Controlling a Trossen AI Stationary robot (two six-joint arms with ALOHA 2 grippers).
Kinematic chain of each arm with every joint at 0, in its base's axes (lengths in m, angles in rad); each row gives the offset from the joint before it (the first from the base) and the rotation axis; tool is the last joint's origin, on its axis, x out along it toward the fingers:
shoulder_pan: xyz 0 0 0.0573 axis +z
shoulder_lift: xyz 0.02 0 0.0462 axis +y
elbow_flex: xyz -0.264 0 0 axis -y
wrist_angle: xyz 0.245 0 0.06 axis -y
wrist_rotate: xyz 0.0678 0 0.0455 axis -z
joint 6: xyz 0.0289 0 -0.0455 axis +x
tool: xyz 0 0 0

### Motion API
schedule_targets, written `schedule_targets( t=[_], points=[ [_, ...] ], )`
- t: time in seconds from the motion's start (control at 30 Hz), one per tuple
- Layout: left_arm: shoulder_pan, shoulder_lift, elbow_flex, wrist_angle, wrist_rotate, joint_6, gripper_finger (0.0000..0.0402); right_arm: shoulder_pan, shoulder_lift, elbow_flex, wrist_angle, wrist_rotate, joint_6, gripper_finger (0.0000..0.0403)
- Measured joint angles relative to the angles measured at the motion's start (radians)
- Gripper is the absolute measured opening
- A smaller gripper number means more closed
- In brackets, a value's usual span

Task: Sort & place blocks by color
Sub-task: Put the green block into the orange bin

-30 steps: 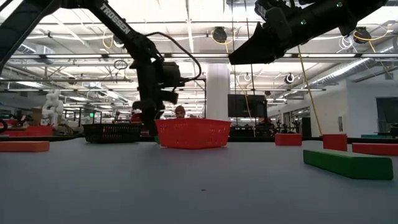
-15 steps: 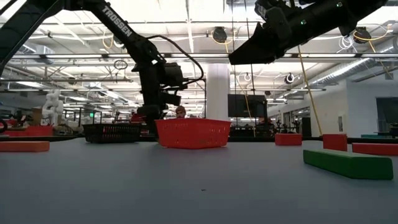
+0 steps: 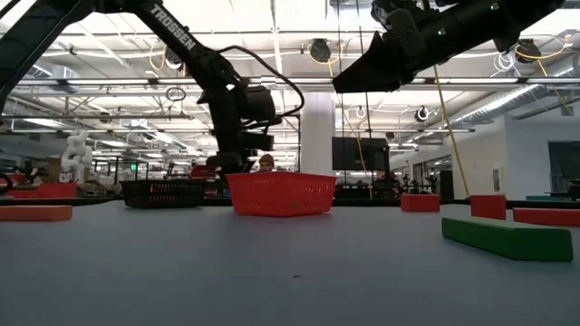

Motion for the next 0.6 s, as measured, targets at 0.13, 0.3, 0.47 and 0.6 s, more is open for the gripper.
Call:
schedule_targets(
  t=[0.13, 0.3, 0.47, 0.6],
  points=[
    [-0.002, 0.002, 0.0, -0.001, 0.0, 0.0, 0.0195, 0.0, 0.0, 0.0, 0.0, 0.0, 0.0, 0.0183],
    [-0.002, 0.04, -0.001, 0.0, 0.004, -0.004, 0.0195, 0.0, 0.0, 0.0, 0.0, 0.0, 0.003, 0.0183],
    [-0.01, 0.067, 0.004, 0.003, 0.004, -0.005, 0.0195, 0.0, 0.0, 0.0, 0.0, 0.0, 0.008, 0.0183],
    [-0.015, 0.061, 0.002, 0.01, -0.002, -0.005, 0.0195, 0.0, 0.0, 0.0, 0.0, 0.0, 0.008, 0.0183]
  ],
)
